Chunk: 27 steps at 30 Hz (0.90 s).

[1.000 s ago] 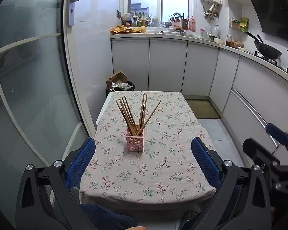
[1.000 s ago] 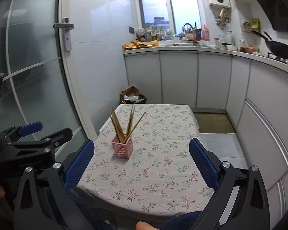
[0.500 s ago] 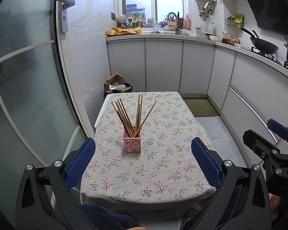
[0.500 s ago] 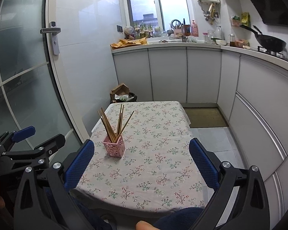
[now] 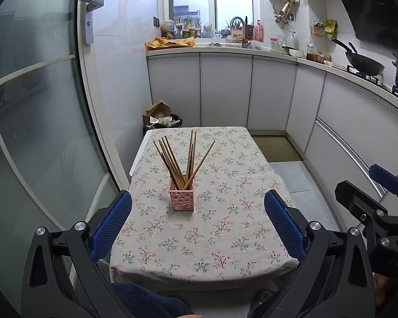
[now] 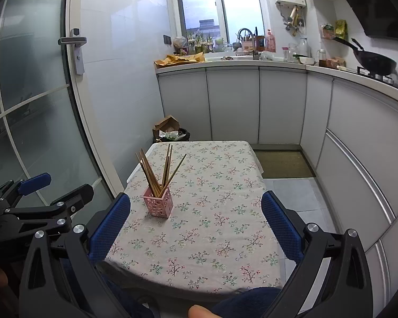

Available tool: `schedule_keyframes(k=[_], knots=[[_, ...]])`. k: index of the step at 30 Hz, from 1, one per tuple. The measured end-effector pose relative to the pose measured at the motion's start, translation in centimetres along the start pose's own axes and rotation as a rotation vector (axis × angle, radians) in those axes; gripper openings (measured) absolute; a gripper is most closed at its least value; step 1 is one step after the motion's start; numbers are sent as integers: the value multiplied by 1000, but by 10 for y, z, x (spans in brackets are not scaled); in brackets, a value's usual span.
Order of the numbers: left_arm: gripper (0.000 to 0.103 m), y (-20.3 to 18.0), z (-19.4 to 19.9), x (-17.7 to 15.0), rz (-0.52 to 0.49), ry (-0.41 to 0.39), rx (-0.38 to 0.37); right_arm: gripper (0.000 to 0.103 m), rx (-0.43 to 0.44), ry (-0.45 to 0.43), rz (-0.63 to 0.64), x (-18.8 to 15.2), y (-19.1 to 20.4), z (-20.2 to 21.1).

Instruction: Organize utensils

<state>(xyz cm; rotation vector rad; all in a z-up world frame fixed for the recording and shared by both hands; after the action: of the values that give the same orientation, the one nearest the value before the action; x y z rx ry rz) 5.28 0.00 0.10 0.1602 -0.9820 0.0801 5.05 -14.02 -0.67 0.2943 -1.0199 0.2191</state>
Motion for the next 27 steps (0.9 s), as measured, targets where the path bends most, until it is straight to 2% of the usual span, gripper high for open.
schedule_keyframes(k=[22, 27], knots=[[96, 1, -2, 0, -4, -3, -17, 96, 5, 13, -1, -5, 1, -4], [96, 3, -4, -1, 1, 16, -10, 96, 5, 17, -2, -6, 2, -5]])
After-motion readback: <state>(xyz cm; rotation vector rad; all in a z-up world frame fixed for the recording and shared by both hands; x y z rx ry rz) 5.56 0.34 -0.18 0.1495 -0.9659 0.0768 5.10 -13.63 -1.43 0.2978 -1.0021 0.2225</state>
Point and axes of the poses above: each gripper's, at about its wrist camera, not at the fingertips, and z roughly against the way its jaws point, y to its left, x to its top, the point moved 10 cm from there along -z, roughly the way its jaws point, and after that the axes turned 7 degrees about x, right-handed, at the moved point
